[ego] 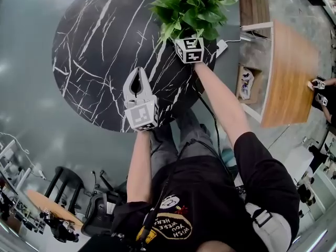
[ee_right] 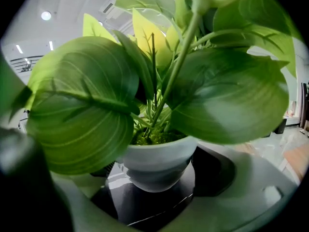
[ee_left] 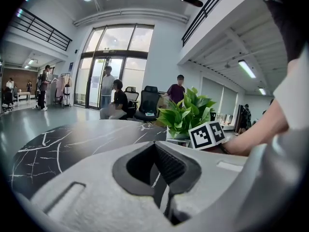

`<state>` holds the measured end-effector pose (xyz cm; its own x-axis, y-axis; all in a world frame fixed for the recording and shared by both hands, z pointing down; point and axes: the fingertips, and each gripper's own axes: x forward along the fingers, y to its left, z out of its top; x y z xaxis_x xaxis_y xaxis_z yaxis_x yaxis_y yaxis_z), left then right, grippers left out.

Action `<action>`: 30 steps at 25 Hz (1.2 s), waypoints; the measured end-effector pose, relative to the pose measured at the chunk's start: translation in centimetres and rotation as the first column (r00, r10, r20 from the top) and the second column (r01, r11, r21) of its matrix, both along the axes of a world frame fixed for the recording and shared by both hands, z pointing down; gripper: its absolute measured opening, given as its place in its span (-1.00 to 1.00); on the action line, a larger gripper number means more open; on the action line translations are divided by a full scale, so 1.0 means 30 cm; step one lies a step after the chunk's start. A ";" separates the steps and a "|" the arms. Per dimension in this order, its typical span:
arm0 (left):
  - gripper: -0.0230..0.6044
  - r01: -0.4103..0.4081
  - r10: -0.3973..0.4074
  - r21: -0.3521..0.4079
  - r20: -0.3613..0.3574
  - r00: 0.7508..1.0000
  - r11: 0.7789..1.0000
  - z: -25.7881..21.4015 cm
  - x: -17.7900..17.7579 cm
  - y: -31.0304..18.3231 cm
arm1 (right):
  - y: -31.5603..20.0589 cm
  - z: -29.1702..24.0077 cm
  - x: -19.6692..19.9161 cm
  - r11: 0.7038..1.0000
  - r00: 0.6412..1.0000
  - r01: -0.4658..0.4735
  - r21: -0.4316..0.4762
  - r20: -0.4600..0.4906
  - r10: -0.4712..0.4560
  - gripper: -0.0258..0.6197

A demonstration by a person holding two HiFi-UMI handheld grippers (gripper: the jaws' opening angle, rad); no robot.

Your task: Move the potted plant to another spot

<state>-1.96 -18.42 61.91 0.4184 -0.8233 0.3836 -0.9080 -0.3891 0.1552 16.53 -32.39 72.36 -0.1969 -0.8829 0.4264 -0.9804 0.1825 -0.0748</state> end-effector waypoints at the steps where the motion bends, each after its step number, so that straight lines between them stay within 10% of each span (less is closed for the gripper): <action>1: -0.92 -0.006 0.006 -0.003 0.001 1.000 1.000 0.003 0.007 0.000 | -0.005 0.000 0.017 1.000 1.000 -0.007 -0.001 0.000 0.007 0.60; 23: -0.92 -0.084 0.085 -0.038 0.023 0.996 0.996 0.032 0.059 0.022 | 0.142 -0.001 0.091 0.999 1.000 -0.027 -0.044 0.012 0.028 0.57; 30: -0.92 -0.125 0.125 -0.044 -0.011 0.992 0.991 -0.122 0.086 0.096 | 0.524 -0.290 0.022 0.998 0.996 -0.066 -0.011 0.057 0.067 -0.57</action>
